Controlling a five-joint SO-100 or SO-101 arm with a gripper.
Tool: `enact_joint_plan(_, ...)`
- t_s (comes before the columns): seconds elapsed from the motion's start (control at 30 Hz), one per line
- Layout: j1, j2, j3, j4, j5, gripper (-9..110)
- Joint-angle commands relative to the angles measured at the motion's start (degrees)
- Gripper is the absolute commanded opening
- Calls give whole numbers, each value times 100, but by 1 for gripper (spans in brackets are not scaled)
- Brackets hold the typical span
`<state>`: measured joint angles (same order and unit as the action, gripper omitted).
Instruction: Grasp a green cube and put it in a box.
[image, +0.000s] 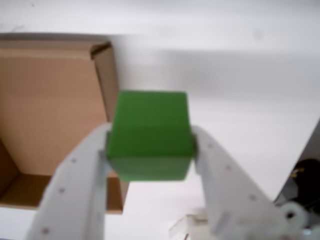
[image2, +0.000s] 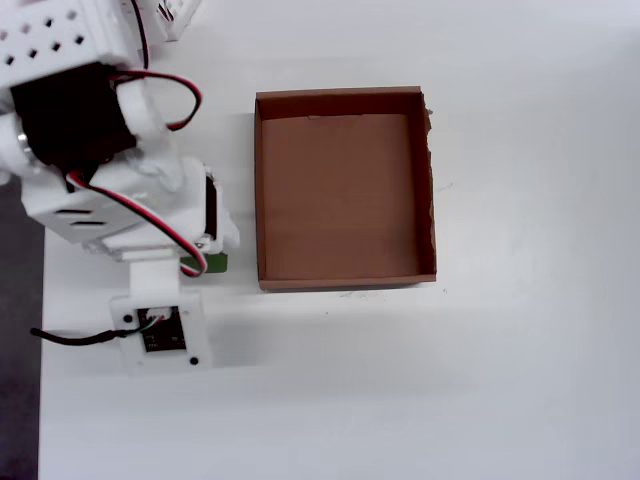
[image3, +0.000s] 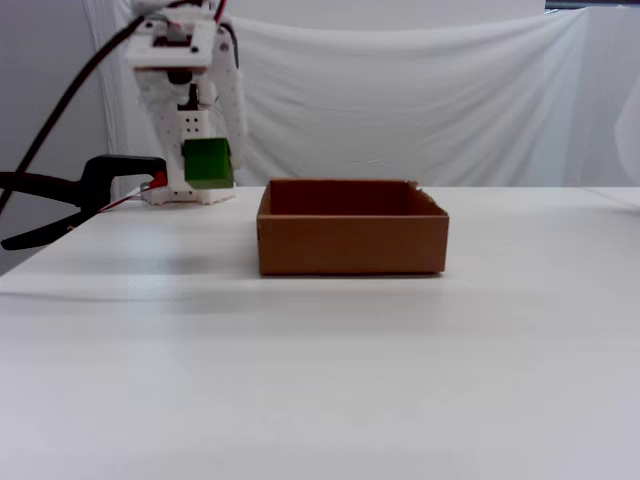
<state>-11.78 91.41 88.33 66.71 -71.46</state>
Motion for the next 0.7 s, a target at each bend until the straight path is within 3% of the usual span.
enact_joint_plan(0.0, -281, 677, 9, 167, 185, 14)
enact_joint_plan(0.3, -1143, 1046, 158, 448, 615, 14)
enact_joint_plan(0.67, -2197, 290, -132, 308, 1125, 14)
